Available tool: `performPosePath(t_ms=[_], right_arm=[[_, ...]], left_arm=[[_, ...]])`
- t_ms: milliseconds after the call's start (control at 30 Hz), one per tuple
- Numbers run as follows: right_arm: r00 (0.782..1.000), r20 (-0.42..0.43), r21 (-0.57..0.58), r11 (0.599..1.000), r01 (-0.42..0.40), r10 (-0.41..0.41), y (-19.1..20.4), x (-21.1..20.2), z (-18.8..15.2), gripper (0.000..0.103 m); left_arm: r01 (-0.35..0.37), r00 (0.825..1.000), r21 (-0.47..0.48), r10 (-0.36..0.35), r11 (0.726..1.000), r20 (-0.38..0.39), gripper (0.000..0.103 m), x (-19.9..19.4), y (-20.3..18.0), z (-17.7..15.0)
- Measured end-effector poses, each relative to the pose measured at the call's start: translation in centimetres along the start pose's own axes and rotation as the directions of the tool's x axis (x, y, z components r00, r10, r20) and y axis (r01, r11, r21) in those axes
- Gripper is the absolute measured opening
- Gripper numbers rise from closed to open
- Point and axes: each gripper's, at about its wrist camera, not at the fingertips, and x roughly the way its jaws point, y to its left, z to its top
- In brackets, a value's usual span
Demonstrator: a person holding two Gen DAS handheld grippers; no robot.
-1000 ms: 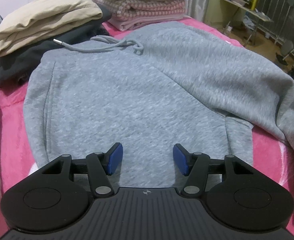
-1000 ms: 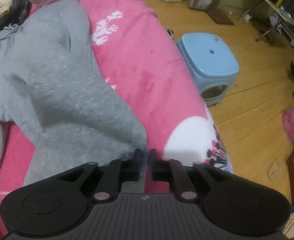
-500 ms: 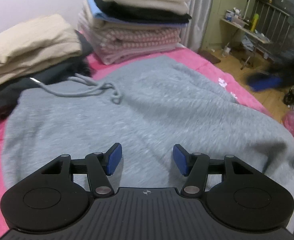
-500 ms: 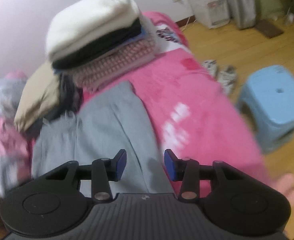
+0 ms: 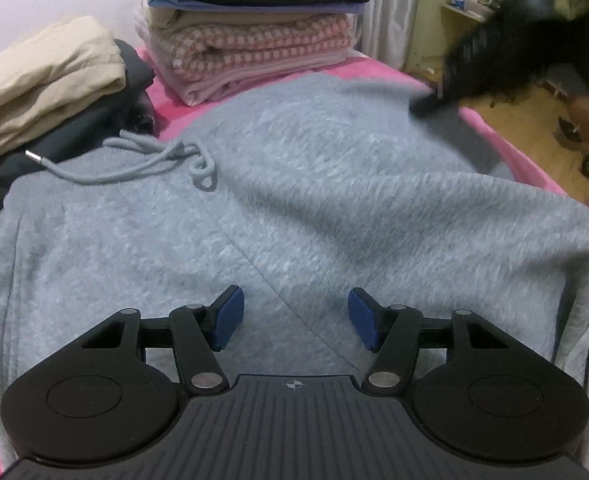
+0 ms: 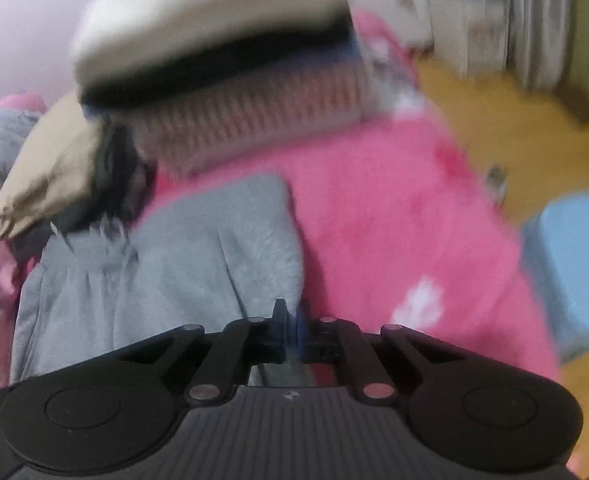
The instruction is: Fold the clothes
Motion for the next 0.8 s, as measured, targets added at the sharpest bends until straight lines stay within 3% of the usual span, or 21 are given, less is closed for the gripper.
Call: performPosePath(t_ms=[67,133,267,333,400,500,567,633,800], right_arm=[[0.993,0.089,-0.098,0.991,0.087,-0.079,1.0,-0.9,1.2,0.002],[0.984,0.104,-0.192,0.967,0.165,-0.147,1.6,0.2,1.6,0.002],[0.952,0.020,-0.291,0.909,0.297,-0.305,0.4,5.5,-0.1,0.001],[0.945,-0.011,-0.276,0.909,0.311,-0.326,-0.6,6.8,-0.5,0.001],[0.959,-0.029,-0.163,0.948,0.273,-0.282,-1.1,5.4,0.9,0.004],[0.994,0.025,-0.008,0.995,0.104,-0.104,-1.9,2.8,2.9,0.013],[0.998,0.067,0.071,0.997,-0.016,0.011,-2.4,1.8,4.3,0.046],[0.995,0.065,0.117,0.989,-0.087,0.079,-2.5,2.7,5.5,0.048],[0.997,-0.053,0.127,0.990,-0.057,0.064,-1.1,9.1,6.8,0.048]], left_arm=[[-0.016,1.000,0.016,0.016,1.000,0.001,0.059,-0.1,-0.1,0.3],[-0.026,1.000,0.022,0.026,0.999,-0.002,0.059,0.1,-0.2,0.6],[-0.025,1.000,0.020,0.025,0.999,-0.008,0.060,0.4,-0.1,0.7],[-0.024,1.000,0.020,0.024,1.000,-0.009,0.060,0.5,0.0,0.7],[-0.016,1.000,0.019,0.016,1.000,-0.005,0.060,0.4,0.0,0.8],[-0.002,1.000,0.012,0.002,1.000,-0.002,0.060,0.2,0.2,1.0],[0.007,1.000,0.003,-0.007,1.000,-0.003,0.060,0.3,0.4,1.2],[0.014,1.000,-0.004,-0.014,1.000,-0.005,0.060,0.3,0.6,1.5],[0.024,1.000,-0.016,-0.024,1.000,-0.002,0.061,0.1,0.7,1.6]])
